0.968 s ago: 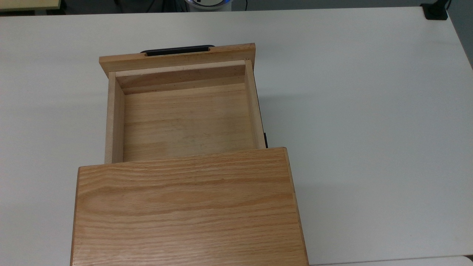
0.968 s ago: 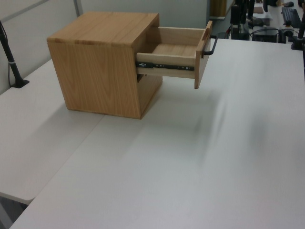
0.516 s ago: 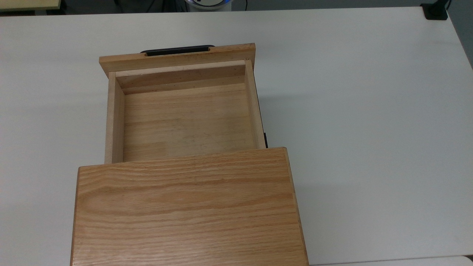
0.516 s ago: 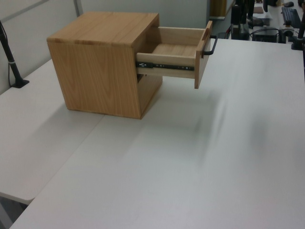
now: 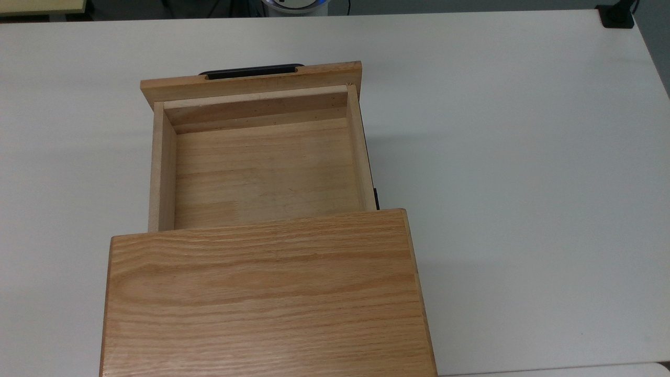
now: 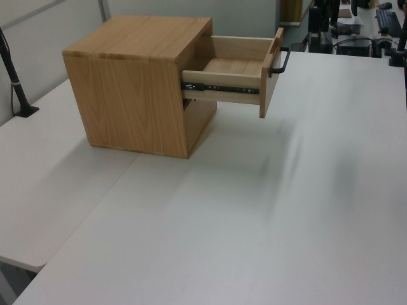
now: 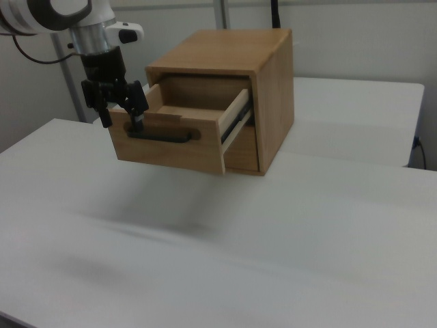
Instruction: Close the drawer by sliding it
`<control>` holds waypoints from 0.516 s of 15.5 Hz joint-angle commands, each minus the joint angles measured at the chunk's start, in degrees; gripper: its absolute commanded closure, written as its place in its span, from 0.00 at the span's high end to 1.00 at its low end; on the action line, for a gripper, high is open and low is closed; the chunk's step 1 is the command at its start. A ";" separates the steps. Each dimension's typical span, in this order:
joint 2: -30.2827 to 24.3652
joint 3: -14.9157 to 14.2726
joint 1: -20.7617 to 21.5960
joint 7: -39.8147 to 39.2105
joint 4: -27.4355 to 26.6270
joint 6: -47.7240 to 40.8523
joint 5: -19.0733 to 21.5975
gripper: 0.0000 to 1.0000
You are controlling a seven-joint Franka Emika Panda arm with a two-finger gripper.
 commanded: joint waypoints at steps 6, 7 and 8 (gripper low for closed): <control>0.20 0.42 0.75 -1.13 0.88 -1.76 -1.05 1.00; 0.29 0.42 0.84 -1.05 0.88 -1.76 -1.05 1.00; 0.21 0.51 0.84 -1.05 0.88 -1.85 -1.05 1.00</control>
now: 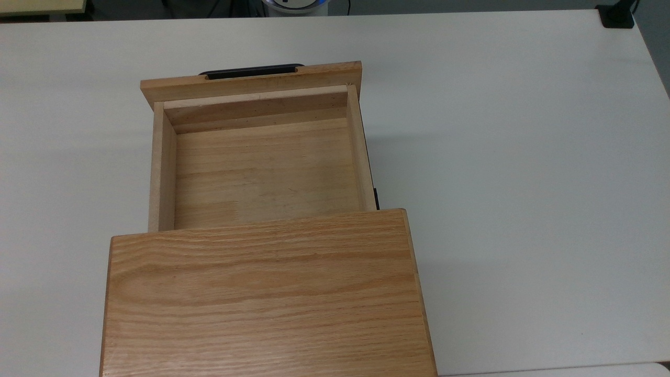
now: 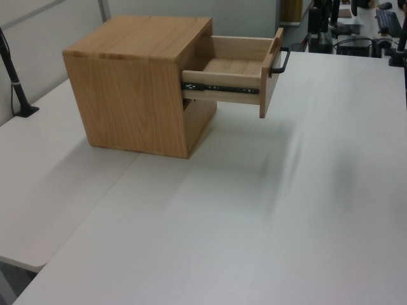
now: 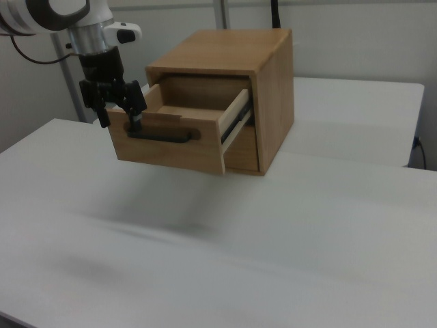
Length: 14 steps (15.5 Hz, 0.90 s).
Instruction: Close the drawer by sliding it
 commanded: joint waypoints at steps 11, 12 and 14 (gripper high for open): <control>0.32 0.20 2.12 -6.63 0.44 -2.02 -0.79 0.06; 0.40 0.29 2.12 -7.77 0.27 -2.11 -0.61 0.02; 1.01 0.29 2.21 -8.40 -0.53 -2.02 -0.35 0.00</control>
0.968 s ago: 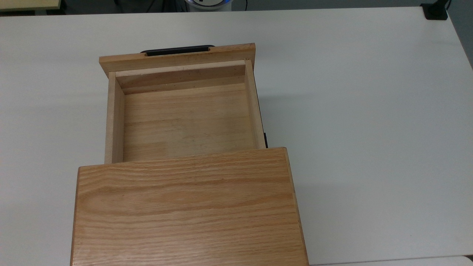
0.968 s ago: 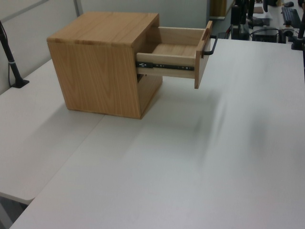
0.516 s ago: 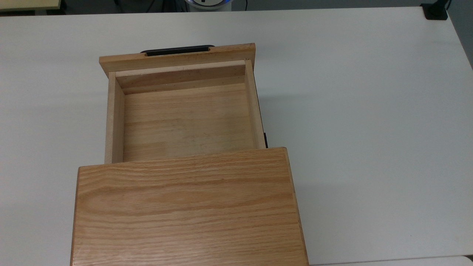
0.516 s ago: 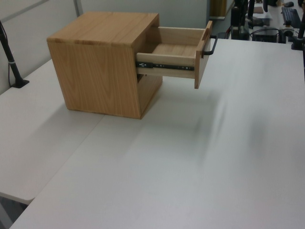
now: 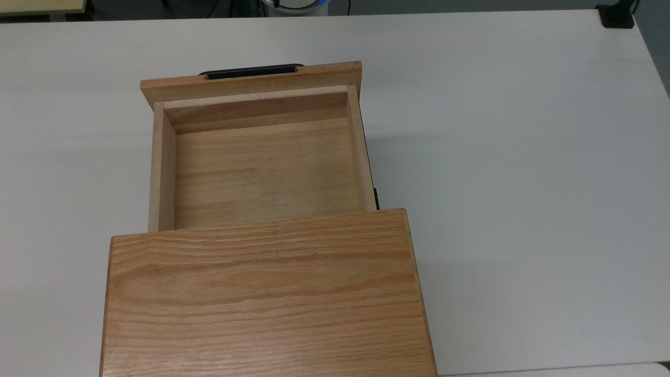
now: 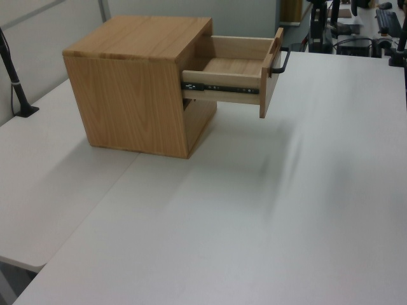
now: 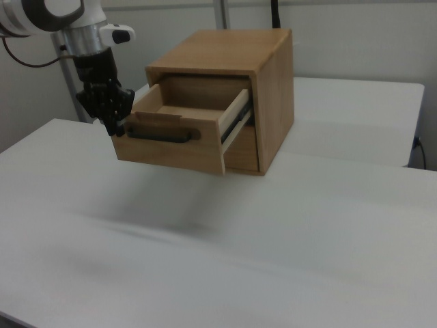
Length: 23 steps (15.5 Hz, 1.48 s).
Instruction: Close the drawer by sliding it
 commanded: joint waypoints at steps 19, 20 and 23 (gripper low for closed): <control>16.70 -0.83 0.08 -0.35 2.48 27.99 0.27 0.00; 17.49 -0.75 0.08 0.45 2.48 30.02 0.36 0.00; 18.90 -0.74 0.25 1.68 2.57 35.99 0.27 0.01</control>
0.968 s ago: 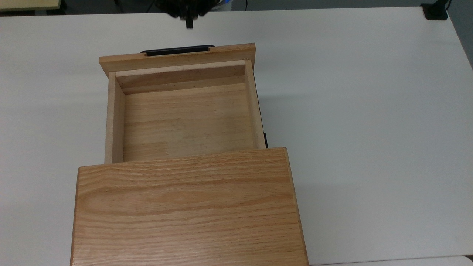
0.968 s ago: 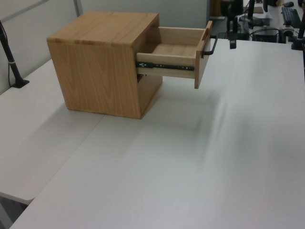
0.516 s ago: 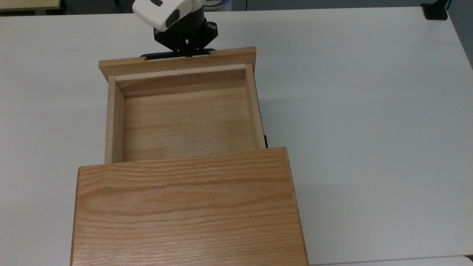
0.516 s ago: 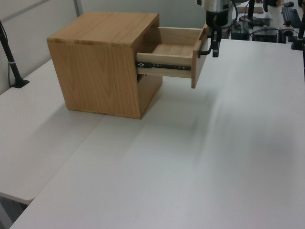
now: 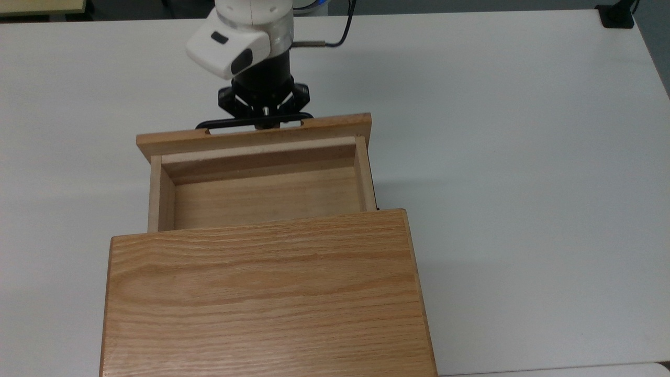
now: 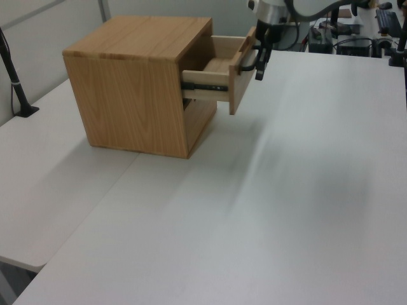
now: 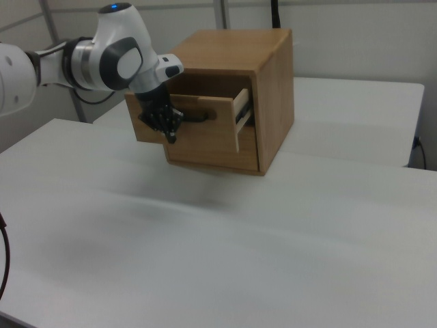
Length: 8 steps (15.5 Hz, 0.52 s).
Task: Close the drawer by sliding it
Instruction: 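Move the gripper to the drawer front and push it into the cabinet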
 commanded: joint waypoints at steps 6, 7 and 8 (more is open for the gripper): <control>6.02 -0.22 0.78 3.54 5.63 11.43 -0.04 0.04; 7.34 -0.05 0.87 4.06 7.12 12.48 -0.12 0.05; 8.14 0.13 0.95 4.68 7.83 14.32 -0.21 0.05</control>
